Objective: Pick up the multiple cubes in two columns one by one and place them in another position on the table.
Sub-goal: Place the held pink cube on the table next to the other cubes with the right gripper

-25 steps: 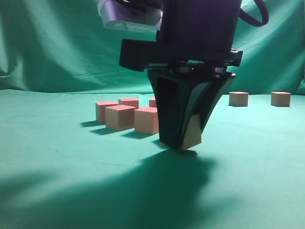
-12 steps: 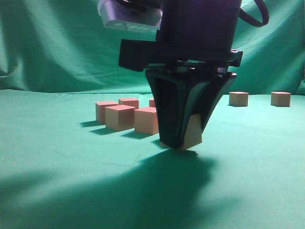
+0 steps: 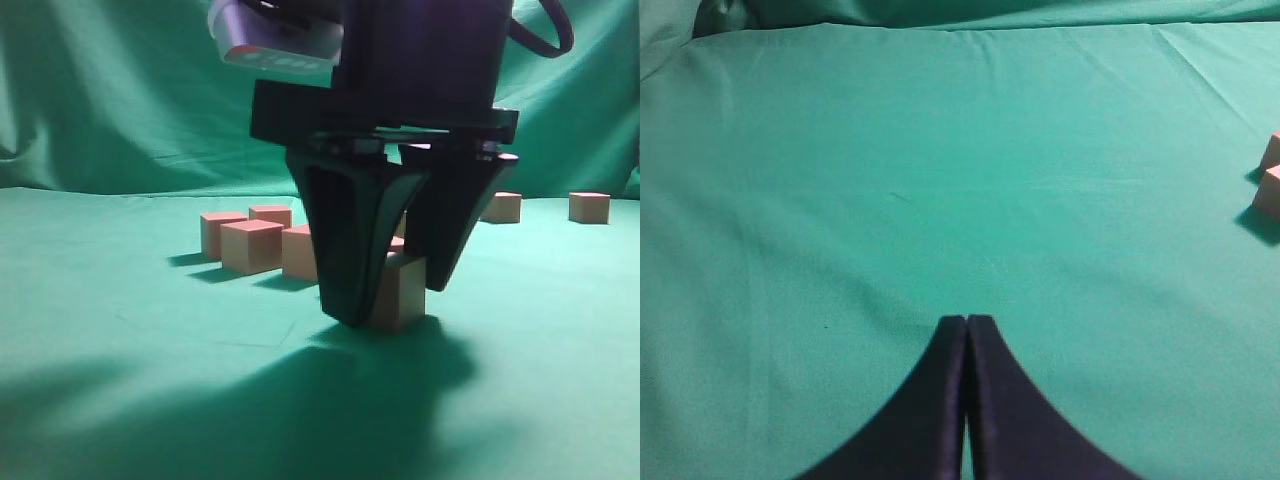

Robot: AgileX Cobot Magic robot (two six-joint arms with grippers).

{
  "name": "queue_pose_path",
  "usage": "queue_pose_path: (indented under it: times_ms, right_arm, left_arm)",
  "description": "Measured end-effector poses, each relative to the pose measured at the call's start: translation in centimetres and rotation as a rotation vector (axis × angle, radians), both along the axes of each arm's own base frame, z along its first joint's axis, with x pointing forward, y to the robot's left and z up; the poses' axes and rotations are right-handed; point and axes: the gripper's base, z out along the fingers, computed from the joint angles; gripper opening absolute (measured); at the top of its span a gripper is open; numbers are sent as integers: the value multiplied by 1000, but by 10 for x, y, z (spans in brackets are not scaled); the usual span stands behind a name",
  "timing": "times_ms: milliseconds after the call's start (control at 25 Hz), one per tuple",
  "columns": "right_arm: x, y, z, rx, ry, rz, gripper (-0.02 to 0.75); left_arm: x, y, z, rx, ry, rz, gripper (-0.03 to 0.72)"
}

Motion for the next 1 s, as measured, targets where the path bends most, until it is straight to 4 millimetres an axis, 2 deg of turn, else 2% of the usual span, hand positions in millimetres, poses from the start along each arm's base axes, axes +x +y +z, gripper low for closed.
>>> queue_pose_path:
  times_ms: [40,280,400,440,640,840,880,960,1000]
  right_arm:
    - [0,0,0,1,5,-3,469]
    - [-3,-1,0,-12,37,-15,659]
    - [-5,-3,1,-19,50,-19,646]
    - [-6,-3,4,-18,49,-19,687]
    - [-12,-10,28,6,37,-22,671]
    - [-19,-20,69,4,23,-27,671]
    - [-19,-21,80,13,4,-38,618]
    - [-19,-25,104,33,-47,-72,614]
    - [-19,-25,104,33,-47,-72,614]
  left_arm:
    - [0,0,0,0,0,0,0]
    - [0,0,0,0,0,0,0]
    - [0,0,0,0,0,0,0]
    - [0,0,0,0,0,0,0]
    - [0,0,0,0,0,0,0]
    - [0,0,0,0,0,0,0]
    - [0,0,0,0,0,0,0]
    - [0,0,0,0,0,0,0]
    - [0,0,0,0,0,0,0]
